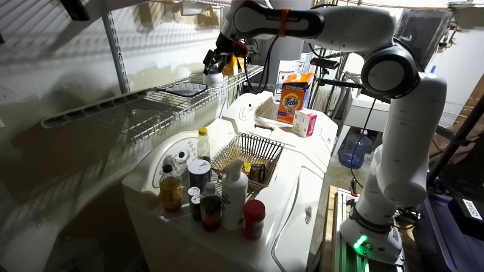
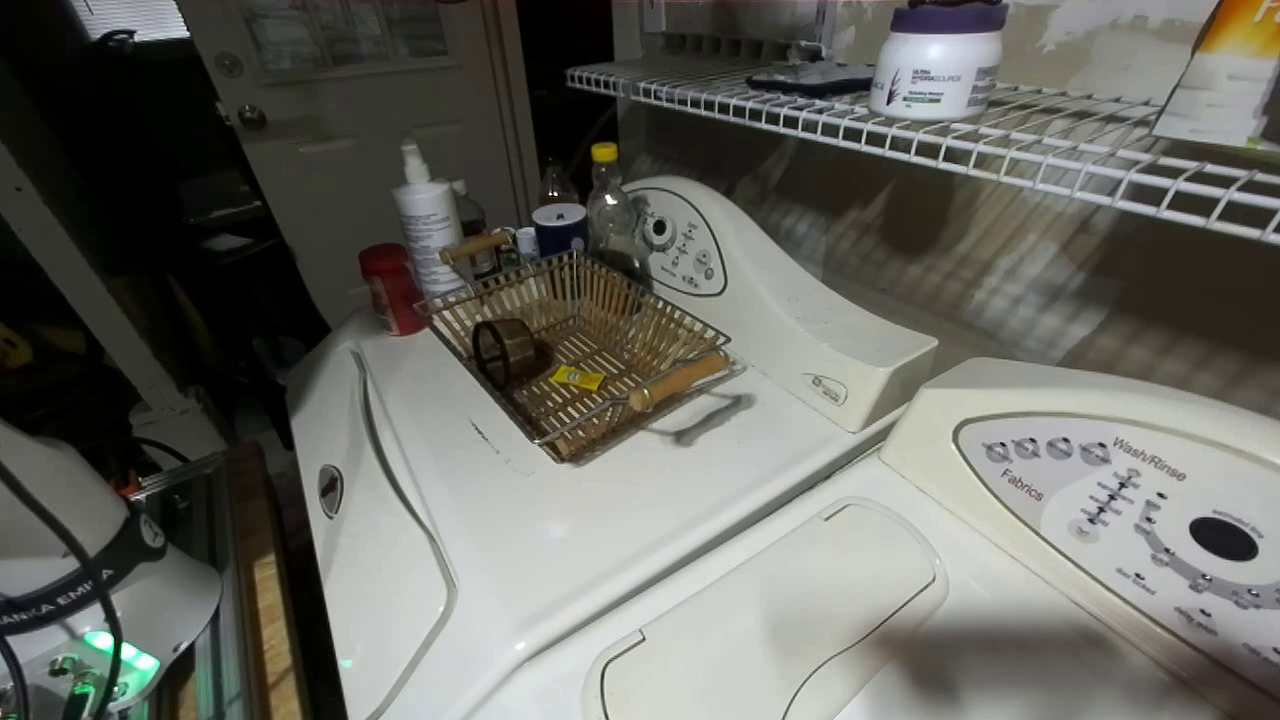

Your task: Place the pot holder flat on the rack

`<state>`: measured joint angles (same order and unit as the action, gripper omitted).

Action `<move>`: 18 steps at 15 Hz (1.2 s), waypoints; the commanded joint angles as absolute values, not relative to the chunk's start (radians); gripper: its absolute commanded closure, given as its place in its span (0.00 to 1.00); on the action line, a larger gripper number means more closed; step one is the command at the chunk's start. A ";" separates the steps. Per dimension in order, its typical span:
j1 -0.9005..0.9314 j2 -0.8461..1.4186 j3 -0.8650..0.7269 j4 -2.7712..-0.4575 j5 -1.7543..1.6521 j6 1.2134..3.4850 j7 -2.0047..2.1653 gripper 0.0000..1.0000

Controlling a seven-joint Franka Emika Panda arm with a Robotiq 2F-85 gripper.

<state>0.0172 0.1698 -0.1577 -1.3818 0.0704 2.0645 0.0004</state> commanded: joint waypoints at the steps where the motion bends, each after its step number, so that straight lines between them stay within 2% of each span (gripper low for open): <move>1: 0.017 0.060 -0.153 -1.502 0.067 2.042 -0.106 0.00; 8: -0.021 -0.051 -0.122 -1.607 0.099 1.987 -0.213 0.00; 9: -0.023 0.004 -0.119 -1.549 0.076 2.017 -0.176 0.00; 18: -0.027 -0.027 -0.114 -1.584 0.078 1.991 -0.191 0.00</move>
